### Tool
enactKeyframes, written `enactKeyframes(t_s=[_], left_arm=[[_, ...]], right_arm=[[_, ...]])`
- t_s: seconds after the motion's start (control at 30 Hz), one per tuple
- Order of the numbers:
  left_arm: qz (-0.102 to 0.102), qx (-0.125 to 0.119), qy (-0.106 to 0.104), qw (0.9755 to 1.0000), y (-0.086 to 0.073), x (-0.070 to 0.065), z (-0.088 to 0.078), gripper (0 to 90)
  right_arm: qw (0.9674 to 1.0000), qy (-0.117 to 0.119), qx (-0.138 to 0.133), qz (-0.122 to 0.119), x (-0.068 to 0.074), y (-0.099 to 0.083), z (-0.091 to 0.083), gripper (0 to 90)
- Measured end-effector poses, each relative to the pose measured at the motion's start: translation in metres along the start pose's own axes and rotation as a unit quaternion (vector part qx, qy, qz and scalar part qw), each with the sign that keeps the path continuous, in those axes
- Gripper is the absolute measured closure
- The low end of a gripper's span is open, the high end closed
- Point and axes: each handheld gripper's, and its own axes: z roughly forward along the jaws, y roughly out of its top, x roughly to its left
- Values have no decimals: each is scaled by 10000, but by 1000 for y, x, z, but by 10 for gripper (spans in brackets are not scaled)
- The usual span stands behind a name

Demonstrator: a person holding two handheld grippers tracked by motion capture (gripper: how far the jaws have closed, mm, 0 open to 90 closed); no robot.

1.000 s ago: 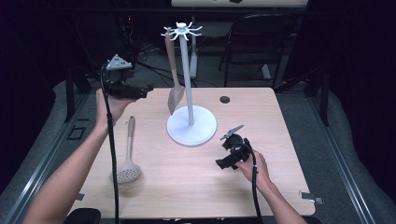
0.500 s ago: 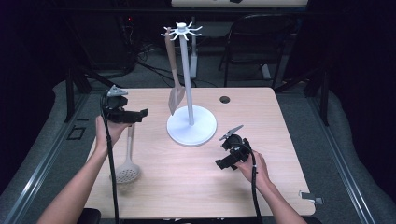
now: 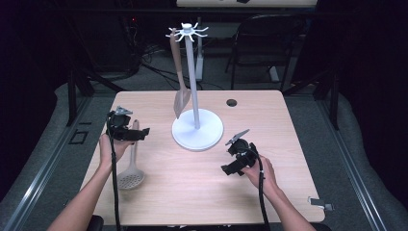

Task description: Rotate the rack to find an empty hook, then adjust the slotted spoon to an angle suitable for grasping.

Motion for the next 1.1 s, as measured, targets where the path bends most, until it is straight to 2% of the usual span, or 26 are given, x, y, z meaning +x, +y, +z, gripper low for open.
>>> enactKeyframes(t_s=[0.23, 0.43, 0.5, 0.57, 0.63, 0.73, 0.83, 0.87, 0.9, 0.97, 1.03, 1.07, 1.1], left_arm=[[-479, 247, -64, 9985, -15, 17, 14, 88], [-570, 283, -31, 9980, -17, 22, 16, 86], [-567, 280, 19, 9980, -18, 22, 16, 88], [-567, 315, 83, 9979, -19, 22, 17, 96], [-618, 409, 76, 9972, -20, 23, 19, 108], [-724, 548, 206, 9957, -24, 26, 25, 143], [-792, 696, 177, 9943, -26, 28, 28, 154], [-820, 832, 151, 9930, -28, 28, 32, 183], [-765, 935, 168, 9925, -29, 28, 35, 210], [-757, 1001, 170, 9919, -31, 28, 38, 242], [-793, 1098, -43, 9908, -36, 28, 44, 339], [-687, 1303, 16, 9891, -38, 27, 50, 369], [-687, 1303, 16, 9891, -38, 27, 50, 389]], right_arm=[[9999, -44, 55, -76, -1, 2, 0, 89], [9999, -18, 95, -55, -1, 1, 0, 90], [10000, -5, 15, -18, -1, 1, 0, 91], [10000, -7, 62, -20, -1, 2, 0, 91], [10000, -25, 65, -62, -1, 1, 1, 91], [9999, -32, 112, -82, -1, 2, 0, 92], [9998, -20, 169, -111, -1, 3, 0, 92], [9999, -21, 122, -81, 0, 3, 1, 92], [9998, -47, 160, -126, -1, 3, 0, 92], [9998, -38, 160, -125, -1, 3, 0, 92], [9999, -14, 129, -111, -1, 3, 2, 92], [9998, -41, 160, -122, 0, 3, 2, 93], [9998, -32, 154, -132, 1, 3, 2, 94]])
